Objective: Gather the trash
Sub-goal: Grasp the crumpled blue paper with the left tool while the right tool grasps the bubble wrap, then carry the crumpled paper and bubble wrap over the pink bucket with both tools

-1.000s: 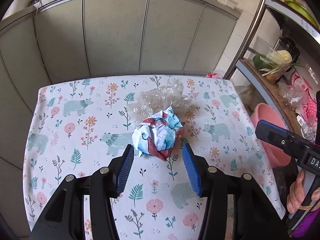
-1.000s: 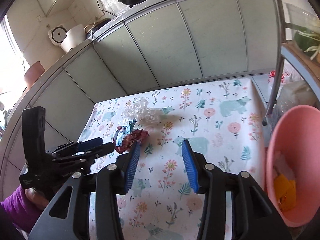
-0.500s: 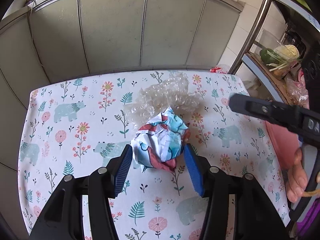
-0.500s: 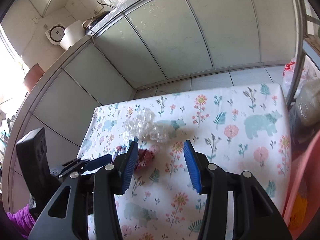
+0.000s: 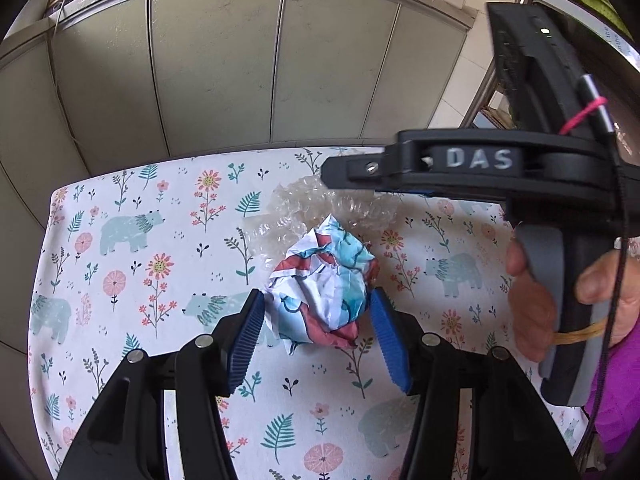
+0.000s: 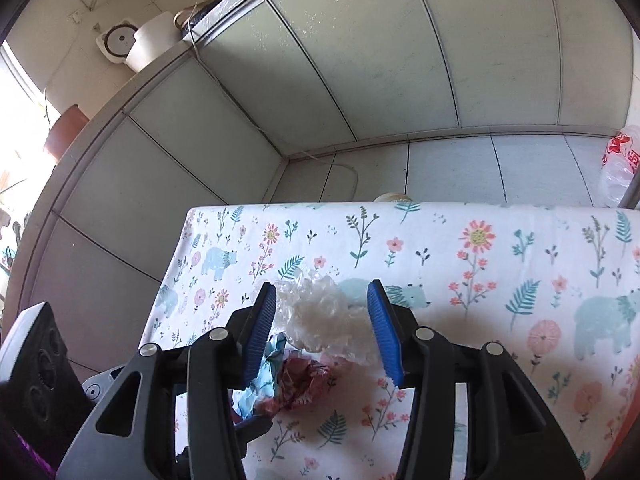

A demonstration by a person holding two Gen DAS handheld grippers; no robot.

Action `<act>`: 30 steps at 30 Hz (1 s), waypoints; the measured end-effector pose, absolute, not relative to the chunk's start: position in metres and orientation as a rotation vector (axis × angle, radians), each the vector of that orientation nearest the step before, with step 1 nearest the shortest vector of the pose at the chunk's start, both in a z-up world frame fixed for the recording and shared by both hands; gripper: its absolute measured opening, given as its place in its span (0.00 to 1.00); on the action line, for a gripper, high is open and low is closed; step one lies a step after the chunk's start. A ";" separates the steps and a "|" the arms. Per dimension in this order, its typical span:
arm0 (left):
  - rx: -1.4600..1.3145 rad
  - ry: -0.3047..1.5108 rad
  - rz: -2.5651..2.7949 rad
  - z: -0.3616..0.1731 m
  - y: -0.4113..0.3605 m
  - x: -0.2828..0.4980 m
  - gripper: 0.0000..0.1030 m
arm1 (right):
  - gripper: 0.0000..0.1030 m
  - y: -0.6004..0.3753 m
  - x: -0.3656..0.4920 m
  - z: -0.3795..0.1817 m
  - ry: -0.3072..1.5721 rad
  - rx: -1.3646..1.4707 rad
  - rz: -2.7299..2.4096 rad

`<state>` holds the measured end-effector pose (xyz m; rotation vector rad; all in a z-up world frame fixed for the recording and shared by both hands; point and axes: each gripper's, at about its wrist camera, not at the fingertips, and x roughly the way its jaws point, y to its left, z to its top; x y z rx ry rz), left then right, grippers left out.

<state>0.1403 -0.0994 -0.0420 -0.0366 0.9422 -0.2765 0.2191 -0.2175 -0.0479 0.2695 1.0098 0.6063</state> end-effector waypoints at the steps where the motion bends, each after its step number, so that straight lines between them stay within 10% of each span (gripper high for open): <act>1: -0.037 0.940 -0.280 -0.042 -0.099 0.139 0.49 | 0.44 -0.218 0.218 -0.049 1.011 0.271 0.604; 7: -0.046 0.918 -0.298 -0.044 -0.096 0.128 0.40 | 0.16 -0.233 0.209 -0.043 0.989 0.301 0.581; 30: -0.064 0.850 -0.298 -0.003 -0.099 0.068 0.38 | 0.14 -0.305 0.100 -0.006 0.866 0.453 0.493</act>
